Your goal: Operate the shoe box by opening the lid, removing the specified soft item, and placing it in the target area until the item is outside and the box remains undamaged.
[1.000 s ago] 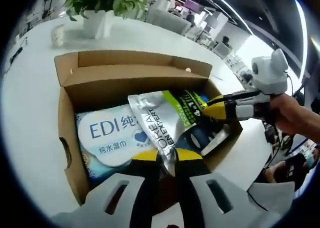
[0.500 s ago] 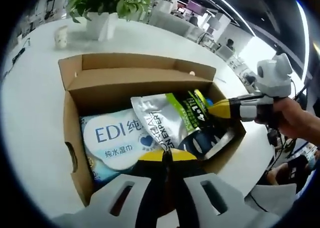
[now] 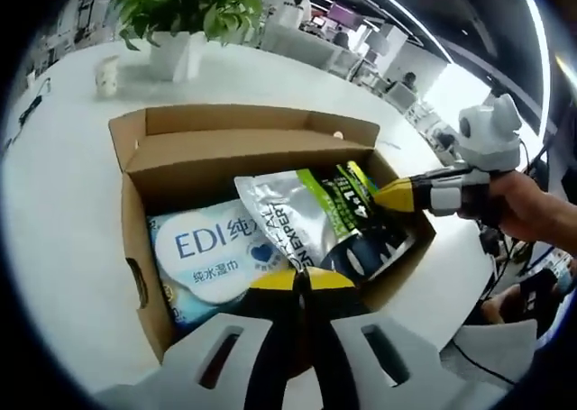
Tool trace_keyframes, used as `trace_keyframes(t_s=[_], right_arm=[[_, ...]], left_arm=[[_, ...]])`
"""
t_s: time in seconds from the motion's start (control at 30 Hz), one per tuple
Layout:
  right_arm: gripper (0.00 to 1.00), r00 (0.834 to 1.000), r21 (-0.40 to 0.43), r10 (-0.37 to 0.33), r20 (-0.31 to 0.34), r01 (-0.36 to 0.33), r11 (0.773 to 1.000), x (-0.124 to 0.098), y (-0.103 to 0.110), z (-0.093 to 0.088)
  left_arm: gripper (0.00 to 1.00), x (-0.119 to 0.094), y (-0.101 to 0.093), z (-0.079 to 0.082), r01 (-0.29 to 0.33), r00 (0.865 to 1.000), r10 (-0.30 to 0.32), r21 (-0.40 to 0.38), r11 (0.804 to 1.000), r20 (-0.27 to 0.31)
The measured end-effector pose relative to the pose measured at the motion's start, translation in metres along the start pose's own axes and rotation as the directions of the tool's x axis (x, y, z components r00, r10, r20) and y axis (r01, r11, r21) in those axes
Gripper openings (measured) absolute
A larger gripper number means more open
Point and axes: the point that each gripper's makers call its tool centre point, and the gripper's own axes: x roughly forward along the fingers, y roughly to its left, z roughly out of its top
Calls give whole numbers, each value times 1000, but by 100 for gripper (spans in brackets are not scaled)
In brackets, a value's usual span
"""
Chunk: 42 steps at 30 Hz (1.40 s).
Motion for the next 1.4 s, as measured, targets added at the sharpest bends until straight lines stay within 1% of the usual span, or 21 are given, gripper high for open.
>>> trace_keyframes(t_s=[0.13, 0.3, 0.8, 1.0, 1.17, 1.27, 1.4], right_arm=[[0, 1000, -1, -4, 9, 4, 1000, -8, 2, 1], [0, 1000, 8, -8, 26, 7, 1000, -13, -4, 3], [0, 996, 26, -39, 78, 37, 999, -42, -14, 7], [0, 993, 39, -58, 101, 54, 998, -56, -21, 6], [0, 991, 59, -77, 111, 71, 996, -70, -30, -1], [0, 989, 70, -88, 117, 81, 994, -78, -36, -5], [0, 987, 86, -104, 126, 93, 992, -88, -43, -10]], left_arm=[[1, -2, -3, 5, 2, 1000, -2, 16, 1000, 9], [1, -6, -9, 12, 6, 1000, -7, 34, 999, 21], [0, -14, -33, 29, 32, 998, -36, 95, 995, 47], [0, -15, -48, 37, 48, 997, -55, 122, 991, 55], [0, -11, -63, 43, 66, 996, -75, 149, 987, 56], [0, -10, -76, 46, 79, 995, -89, 167, 983, 54], [0, -5, -87, 47, 95, 993, -105, 187, 978, 45]])
